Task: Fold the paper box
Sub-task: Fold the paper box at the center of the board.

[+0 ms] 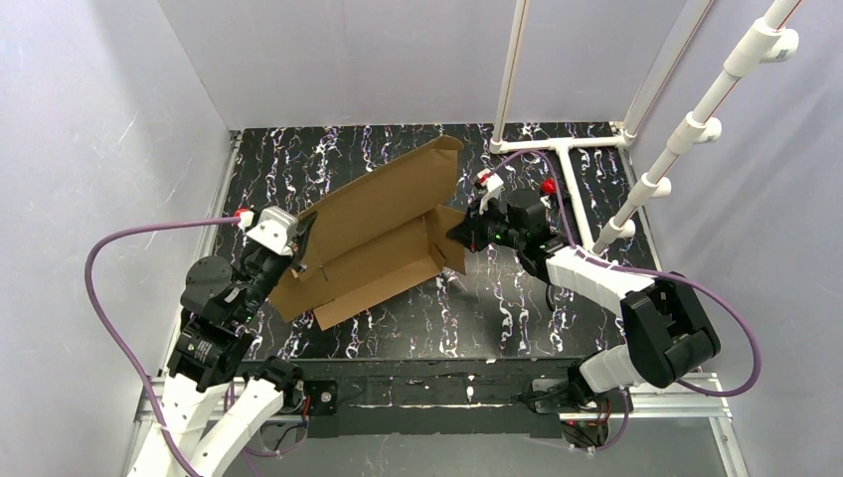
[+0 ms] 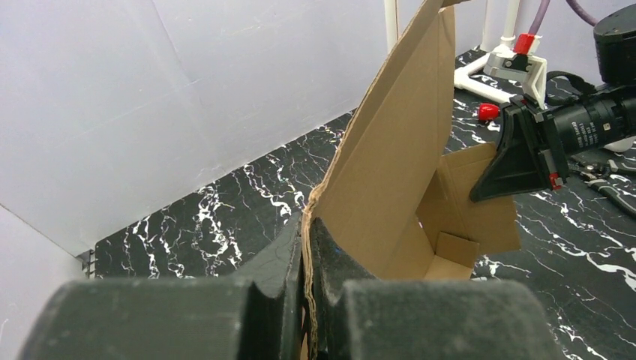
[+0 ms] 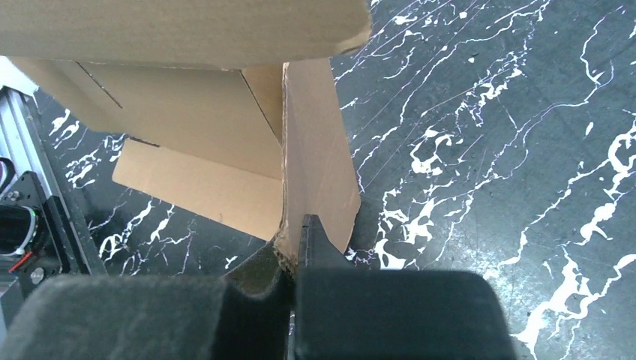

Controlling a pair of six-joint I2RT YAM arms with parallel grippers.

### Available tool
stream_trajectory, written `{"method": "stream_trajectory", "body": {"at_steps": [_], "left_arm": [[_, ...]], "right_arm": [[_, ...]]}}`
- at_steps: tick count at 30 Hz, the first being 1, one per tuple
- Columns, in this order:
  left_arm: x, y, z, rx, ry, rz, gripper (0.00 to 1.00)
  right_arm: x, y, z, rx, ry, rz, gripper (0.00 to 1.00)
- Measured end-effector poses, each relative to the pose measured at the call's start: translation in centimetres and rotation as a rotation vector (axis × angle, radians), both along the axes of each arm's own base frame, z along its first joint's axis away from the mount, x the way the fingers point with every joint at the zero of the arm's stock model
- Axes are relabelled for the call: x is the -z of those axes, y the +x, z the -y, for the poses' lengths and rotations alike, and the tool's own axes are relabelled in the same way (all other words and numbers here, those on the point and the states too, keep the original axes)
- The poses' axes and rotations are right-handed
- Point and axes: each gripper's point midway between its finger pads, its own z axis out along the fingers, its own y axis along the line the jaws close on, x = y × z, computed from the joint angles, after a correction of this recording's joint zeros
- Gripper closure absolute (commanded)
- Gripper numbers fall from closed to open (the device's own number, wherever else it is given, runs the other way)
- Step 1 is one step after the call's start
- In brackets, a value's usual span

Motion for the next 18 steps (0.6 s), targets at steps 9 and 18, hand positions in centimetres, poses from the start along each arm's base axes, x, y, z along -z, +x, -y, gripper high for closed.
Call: {"method": "stream_trajectory", "body": {"at_steps": [9,18], "left_arm": [[0.5,-0.6,-0.1,-0.001,-0.05,-0.022,1.0],[0.6,-1.2,0.0,0.02,-0.067,-0.023,1.0]], "right_arm": [[-0.1,-0.4,-1.4,-0.019,0.004,0.025,0.75],[0.6,-1.2,-1.9,-0.111,-0.061,0.122,0.62]]}}
